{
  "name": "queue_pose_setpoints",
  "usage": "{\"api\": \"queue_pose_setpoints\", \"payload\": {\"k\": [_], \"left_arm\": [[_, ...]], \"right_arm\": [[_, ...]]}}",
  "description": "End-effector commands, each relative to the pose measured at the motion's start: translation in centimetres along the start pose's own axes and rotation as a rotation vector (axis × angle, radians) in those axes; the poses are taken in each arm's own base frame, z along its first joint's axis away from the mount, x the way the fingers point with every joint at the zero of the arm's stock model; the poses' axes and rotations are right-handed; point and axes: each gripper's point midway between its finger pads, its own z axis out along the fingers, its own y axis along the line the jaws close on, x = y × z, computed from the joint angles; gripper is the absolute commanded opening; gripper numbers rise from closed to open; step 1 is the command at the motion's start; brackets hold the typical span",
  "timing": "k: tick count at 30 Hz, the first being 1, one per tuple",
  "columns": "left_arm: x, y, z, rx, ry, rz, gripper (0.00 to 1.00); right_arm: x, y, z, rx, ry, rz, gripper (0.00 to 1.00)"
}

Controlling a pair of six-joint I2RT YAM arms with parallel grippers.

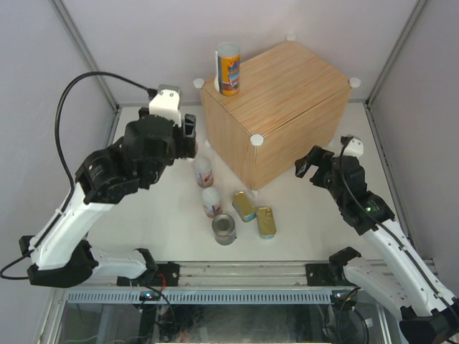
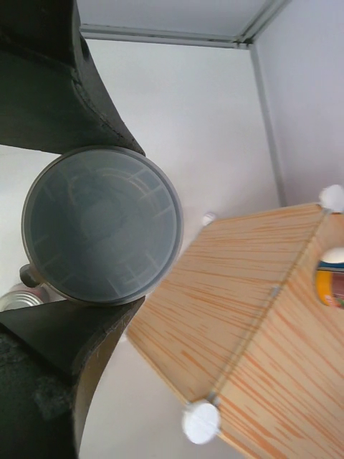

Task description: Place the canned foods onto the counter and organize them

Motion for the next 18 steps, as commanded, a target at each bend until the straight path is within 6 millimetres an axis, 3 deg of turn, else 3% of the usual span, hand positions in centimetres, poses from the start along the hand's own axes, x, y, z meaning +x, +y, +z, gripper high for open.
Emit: {"api": "queue_pose_setpoints", "payload": {"k": [1, 8, 18], "left_arm": [[-9.0, -0.6, -0.8, 0.061, -0.215, -0.095, 0.00], [-14.4, -2.5, 0.7, 0.145, -0.275, -0.105, 0.00], [-17.1, -6.8, 3.5, 0.282, -0.354, -0.155, 0.00]], "right_arm": [[-3.4, 1.2, -0.6, -0.018, -0.081, 0.019, 1.00], [-5.2, 0.8, -0.7, 0.011, -0.112, 0.032, 1.00], [-6.9, 0.6, -0.5, 0.036, -0.160, 0.012, 1.00]]}}
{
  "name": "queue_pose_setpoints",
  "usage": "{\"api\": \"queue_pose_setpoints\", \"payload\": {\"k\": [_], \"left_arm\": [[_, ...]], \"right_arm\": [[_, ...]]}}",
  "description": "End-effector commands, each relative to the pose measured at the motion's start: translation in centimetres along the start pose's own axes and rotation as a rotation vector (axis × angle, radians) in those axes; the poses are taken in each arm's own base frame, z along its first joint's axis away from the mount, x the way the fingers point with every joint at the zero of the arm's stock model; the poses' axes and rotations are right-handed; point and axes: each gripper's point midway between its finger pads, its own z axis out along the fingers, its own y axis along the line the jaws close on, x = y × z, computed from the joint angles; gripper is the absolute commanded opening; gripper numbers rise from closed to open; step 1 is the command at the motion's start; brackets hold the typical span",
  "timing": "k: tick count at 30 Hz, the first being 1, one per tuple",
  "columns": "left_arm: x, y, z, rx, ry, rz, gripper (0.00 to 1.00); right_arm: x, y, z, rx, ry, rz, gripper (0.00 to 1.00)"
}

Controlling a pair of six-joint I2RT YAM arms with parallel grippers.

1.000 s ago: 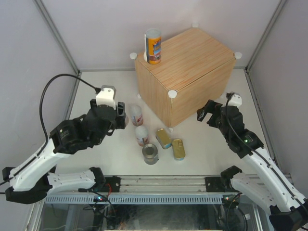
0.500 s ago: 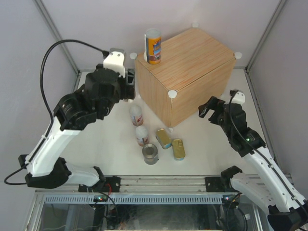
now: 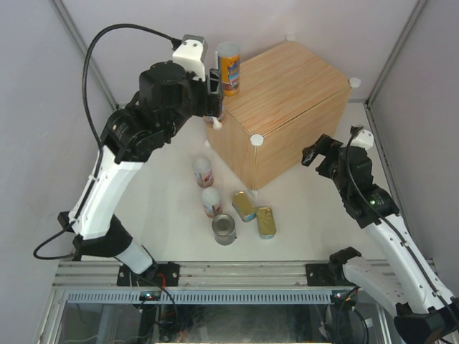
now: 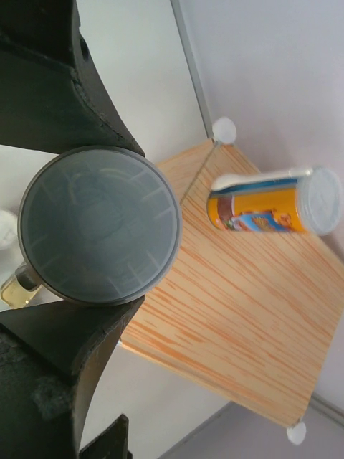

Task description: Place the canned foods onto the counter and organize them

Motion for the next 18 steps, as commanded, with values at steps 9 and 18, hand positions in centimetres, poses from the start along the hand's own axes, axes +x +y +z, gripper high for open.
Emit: {"api": "queue_pose_setpoints", "payload": {"k": [9, 18], "left_arm": [[-8.4, -4.7, 2.1, 0.172, -0.305, -0.134, 0.00], [-7.7, -5.9, 5.2, 0.162, -0.319, -0.120, 0.00]], "right_arm": [[-4.3, 1.4, -0.8, -0.031, -0.118, -0.018, 1.00], [-5.5, 2.1, -1.5, -0.054, -0.145, 0.000, 1.00]]}}
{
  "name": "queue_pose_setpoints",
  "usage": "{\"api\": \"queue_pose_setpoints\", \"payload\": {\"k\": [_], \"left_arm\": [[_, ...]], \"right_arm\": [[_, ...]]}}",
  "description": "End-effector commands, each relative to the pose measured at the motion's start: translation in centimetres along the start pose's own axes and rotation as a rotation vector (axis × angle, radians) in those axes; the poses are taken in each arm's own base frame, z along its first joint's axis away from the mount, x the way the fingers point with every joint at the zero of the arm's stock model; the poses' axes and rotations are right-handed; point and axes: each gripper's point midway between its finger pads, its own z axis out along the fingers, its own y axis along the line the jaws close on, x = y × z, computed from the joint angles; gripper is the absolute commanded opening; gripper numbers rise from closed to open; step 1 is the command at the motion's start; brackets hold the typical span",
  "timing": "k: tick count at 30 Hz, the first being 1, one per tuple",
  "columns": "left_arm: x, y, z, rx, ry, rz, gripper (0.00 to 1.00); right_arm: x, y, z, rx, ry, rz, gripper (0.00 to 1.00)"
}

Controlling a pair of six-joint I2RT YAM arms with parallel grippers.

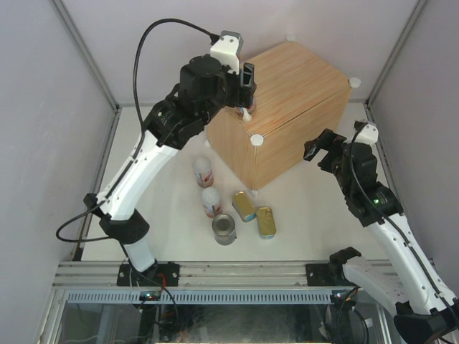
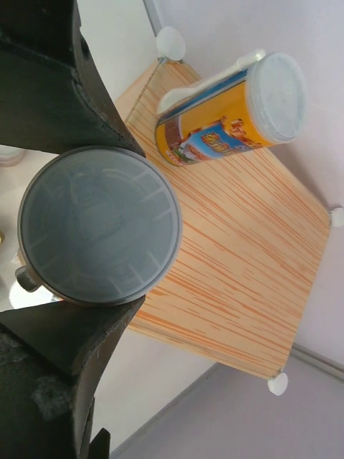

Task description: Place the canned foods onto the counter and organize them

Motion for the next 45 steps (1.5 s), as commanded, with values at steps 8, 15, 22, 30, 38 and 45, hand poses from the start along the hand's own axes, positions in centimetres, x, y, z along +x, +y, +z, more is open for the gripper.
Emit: {"api": "queue_pose_setpoints", "payload": {"k": [8, 15, 22, 30, 38, 45], "left_arm": [[-7.6, -0.7, 0.3, 0.020, -0.265, -0.034, 0.00], [-6.3, -0.6, 1.7, -0.007, -0.235, 0.002, 0.00], [-5.5, -0.6, 2.5, -0.004, -0.214, 0.015, 0.15], [-4.6, -0.7, 3.1, -0.003, -0.188, 0.016, 0.54], [-4.1, 0.2, 3.8, -0.028, -0.179, 0.009, 0.72], [-4.0, 0.5, 4.7, -0.024, -0.188, -0.001, 0.80]], "right_arm": [[-3.6, 1.4, -1.3, -0.054, -0.100, 0.029, 1.00], [-3.7, 1.9, -1.0, -0.068, -0.103, 0.026, 1.00], [-3.3, 2.1, -1.0, -0.068, -0.093, 0.014, 1.00], [-3.1, 1.9, -1.2, -0.064, -0.087, 0.013, 1.00], [-3.0, 2.0, -1.3, -0.069, -0.084, 0.014, 1.00], [-3.0, 2.2, -1.2, -0.073, -0.086, 0.012, 1.00]]}}
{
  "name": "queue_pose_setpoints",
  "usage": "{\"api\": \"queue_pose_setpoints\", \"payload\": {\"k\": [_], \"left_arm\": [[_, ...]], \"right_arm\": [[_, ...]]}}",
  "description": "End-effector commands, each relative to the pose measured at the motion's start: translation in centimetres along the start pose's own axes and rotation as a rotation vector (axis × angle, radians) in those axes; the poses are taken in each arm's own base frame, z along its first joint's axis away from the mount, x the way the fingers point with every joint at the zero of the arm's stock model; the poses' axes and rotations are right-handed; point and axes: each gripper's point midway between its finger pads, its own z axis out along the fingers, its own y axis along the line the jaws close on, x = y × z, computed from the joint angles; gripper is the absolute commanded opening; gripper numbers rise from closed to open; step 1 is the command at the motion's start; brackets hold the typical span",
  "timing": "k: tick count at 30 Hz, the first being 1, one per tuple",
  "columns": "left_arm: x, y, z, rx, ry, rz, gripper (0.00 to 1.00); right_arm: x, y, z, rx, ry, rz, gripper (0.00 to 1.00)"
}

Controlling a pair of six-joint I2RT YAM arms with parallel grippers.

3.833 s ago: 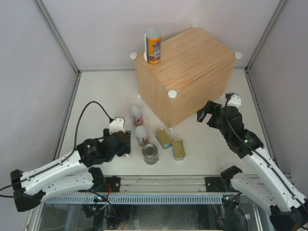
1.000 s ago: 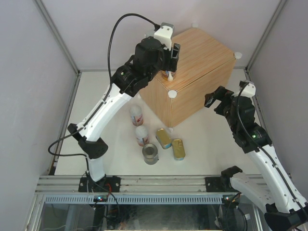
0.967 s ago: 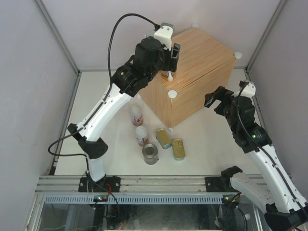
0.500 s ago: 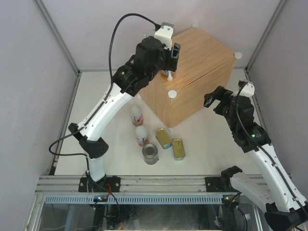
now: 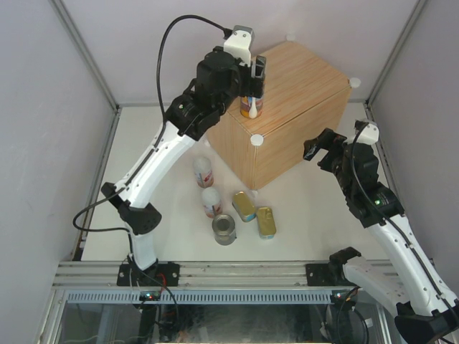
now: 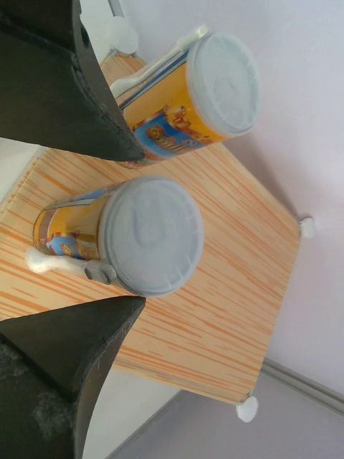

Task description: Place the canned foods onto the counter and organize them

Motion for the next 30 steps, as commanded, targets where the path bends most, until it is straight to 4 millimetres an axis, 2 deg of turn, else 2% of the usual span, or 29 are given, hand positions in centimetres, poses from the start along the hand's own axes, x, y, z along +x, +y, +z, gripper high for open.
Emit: {"api": "queue_pose_setpoints", "payload": {"k": [1, 8, 14, 20, 30], "left_arm": [[-4.3, 0.6, -0.7, 0.002, -0.131, -0.045, 0.81], [-4.0, 0.6, -0.2, 0.005, -0.127, -0.055, 0.82], [-4.9, 0.5, -0.9, 0.017, -0.147, -0.072, 0.84], [-5.8, 0.1, -2.7, 0.035, -0.171, -0.079, 0.87], [-9.7, 0.3, -7.2, 0.053, -0.260, -0.110, 0.89]], "right_arm": [[-2.5, 1.4, -0.7, -0.046, -0.071, 0.008, 1.00], [-2.3, 1.5, -0.5, -0.045, -0.066, 0.002, 1.00], [-2.2, 1.3, -0.5, -0.040, -0.061, -0.006, 1.00], [-2.2, 1.2, -0.5, -0.036, -0.061, -0.011, 1.00], [-3.0, 1.5, -0.4, -0.039, -0.094, 0.017, 1.00]]}}
